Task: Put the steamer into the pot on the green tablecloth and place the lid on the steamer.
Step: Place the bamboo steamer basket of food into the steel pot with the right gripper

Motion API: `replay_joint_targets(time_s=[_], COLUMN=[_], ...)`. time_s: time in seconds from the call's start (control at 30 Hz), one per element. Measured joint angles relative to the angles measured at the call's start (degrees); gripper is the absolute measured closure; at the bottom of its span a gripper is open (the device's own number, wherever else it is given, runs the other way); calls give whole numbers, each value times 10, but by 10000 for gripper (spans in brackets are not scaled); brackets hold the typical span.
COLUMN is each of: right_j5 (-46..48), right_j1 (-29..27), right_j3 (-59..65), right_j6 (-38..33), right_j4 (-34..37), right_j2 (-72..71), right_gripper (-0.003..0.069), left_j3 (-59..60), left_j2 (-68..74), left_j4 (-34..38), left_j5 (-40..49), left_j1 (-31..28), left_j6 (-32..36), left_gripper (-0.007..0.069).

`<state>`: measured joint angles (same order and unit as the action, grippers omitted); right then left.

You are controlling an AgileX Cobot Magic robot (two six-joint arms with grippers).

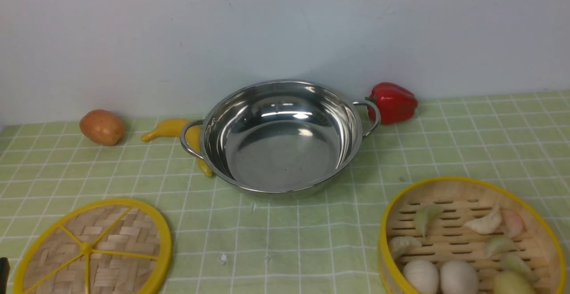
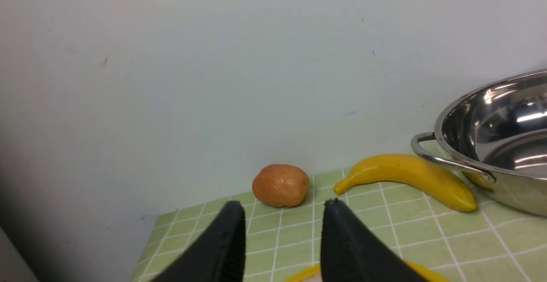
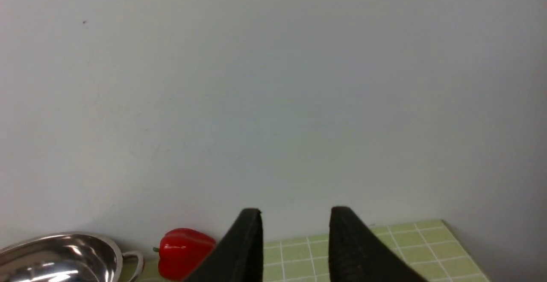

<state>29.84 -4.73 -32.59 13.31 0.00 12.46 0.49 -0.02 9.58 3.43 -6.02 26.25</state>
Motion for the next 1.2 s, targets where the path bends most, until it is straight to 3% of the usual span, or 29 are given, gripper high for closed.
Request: replay_joint_targets(time_s=[0.27,0.47,0.73,0.9,0.97,1.1,1.2], right_j5=[-36,-21,164,199,201,216,221], right_j1=[0,0,13,13,13,13,13], right_j3=[-6,-9,-48,-78,-81,-82,-84], right_j6=[-1,-50,-334,-452,-461,-427,-321], right_j4=[119,273,443,461,461,421,307], right_j2=[38,92,237,310,323,347,375], right_gripper=[419,419,419,419,419,419,419], left_j3=[0,0,0,0,0,0,0], left_j2=[0,0,0,0,0,0,0], left_j4=[0,0,0,0,0,0,0], left_j5=[0,0,0,0,0,0,0], left_j1=[0,0,0,0,0,0,0], left_j6=[0,0,0,0,0,0,0], left_gripper=[382,382,382,382,382,382,382])
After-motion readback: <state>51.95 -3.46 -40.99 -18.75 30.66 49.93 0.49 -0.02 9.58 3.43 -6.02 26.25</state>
